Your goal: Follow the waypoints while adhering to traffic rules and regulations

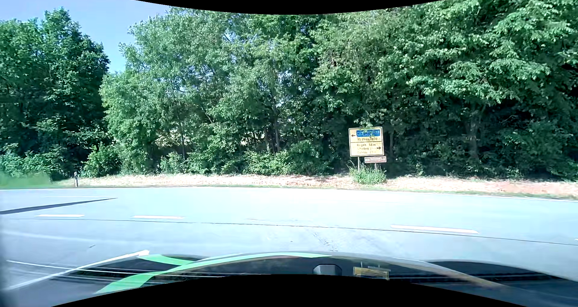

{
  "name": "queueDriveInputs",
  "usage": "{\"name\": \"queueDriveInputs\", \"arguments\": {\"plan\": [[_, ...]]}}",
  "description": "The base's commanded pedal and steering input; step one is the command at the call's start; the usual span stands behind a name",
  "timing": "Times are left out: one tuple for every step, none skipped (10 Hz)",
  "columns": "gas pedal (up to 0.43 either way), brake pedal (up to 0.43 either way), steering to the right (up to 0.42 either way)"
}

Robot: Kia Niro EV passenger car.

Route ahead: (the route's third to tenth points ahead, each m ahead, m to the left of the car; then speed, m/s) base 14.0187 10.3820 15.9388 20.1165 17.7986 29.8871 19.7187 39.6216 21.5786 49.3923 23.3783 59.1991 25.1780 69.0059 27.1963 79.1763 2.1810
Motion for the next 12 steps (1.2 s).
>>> {"name": "queueDriveInputs", "arguments": {"plan": [[0.000, 0.128, -0.134], [0.000, 0.134, -0.139], [0.000, 0.134, -0.144], [0.000, 0.128, -0.147], [0.000, 0.116, -0.148], [0.000, 0.110, -0.146], [0.000, 0.098, -0.139], [0.000, 0.085, -0.133], [0.000, 0.067, -0.129], [0.000, 0.037, -0.129], [0.000, 0.000, -0.128], [0.000, 0.000, -0.128]]}}
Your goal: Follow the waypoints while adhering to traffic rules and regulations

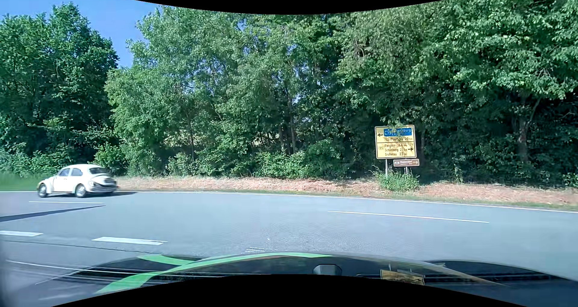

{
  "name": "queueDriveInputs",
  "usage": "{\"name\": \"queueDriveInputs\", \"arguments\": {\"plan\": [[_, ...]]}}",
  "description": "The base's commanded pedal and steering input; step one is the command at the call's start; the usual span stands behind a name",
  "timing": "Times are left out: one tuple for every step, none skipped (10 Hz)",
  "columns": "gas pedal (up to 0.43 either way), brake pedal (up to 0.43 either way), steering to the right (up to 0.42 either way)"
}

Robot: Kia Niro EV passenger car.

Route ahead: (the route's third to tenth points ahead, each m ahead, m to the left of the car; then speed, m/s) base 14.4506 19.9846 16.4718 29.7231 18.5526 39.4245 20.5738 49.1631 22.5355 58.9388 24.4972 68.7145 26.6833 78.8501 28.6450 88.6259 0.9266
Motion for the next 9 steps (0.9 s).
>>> {"name": "queueDriveInputs", "arguments": {"plan": [[0.000, 0.000, -0.128], [0.000, 0.000, -0.128], [0.000, 0.000, -0.129], [0.000, 0.000, -0.130], [0.000, 0.000, -0.131], [0.000, 0.000, -0.133], [0.000, 0.043, -0.134], [0.000, 0.061, -0.134], [0.000, 0.079, -0.135]]}}
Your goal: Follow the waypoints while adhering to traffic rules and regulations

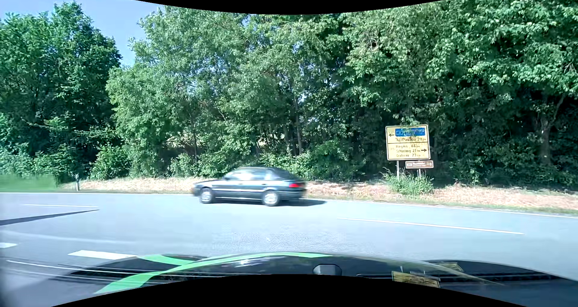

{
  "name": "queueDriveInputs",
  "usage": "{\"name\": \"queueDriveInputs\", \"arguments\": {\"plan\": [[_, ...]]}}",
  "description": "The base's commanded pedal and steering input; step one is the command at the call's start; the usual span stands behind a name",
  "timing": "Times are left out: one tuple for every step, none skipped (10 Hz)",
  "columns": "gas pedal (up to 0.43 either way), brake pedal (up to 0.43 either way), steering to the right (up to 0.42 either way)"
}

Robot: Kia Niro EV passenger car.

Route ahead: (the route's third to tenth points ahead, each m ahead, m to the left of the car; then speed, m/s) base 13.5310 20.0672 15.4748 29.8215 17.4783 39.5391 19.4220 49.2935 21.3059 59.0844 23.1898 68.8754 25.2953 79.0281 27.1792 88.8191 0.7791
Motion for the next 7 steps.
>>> {"name": "queueDriveInputs", "arguments": {"plan": [[0.000, 0.110, -0.137], [0.000, 0.128, -0.138], [0.000, 0.140, -0.139], [0.000, 0.165, -0.139], [0.000, 0.177, -0.139], [0.000, 0.183, -0.139], [0.000, 0.195, -0.139]]}}
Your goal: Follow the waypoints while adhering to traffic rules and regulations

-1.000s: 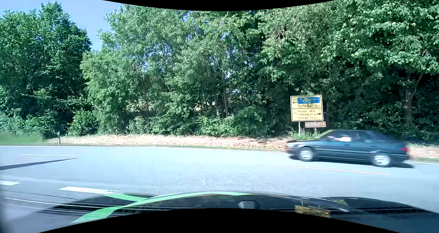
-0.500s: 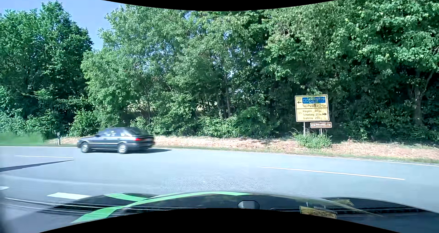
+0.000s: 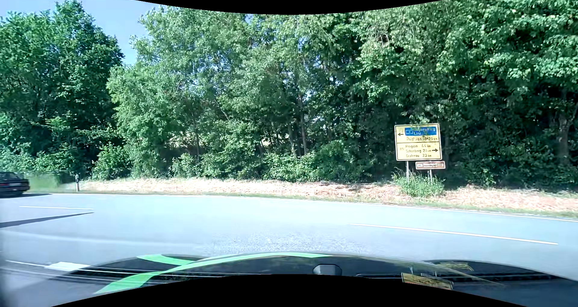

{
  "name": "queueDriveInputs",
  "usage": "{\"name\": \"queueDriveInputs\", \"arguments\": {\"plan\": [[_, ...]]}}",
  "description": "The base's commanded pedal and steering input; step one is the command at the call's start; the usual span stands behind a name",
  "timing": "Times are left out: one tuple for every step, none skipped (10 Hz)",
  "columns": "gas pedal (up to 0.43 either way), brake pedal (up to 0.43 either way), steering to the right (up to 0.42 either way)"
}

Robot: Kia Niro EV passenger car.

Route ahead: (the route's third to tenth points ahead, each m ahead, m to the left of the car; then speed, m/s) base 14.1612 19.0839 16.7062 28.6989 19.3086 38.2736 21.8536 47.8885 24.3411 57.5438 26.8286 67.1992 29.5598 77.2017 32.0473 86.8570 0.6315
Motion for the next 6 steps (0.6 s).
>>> {"name": "queueDriveInputs", "arguments": {"plan": [[0.000, 0.195, -0.139], [0.000, 0.195, -0.140], [0.000, 0.195, -0.140], [0.000, 0.189, -0.139], [0.000, 0.189, -0.140], [0.000, 0.183, -0.139]]}}
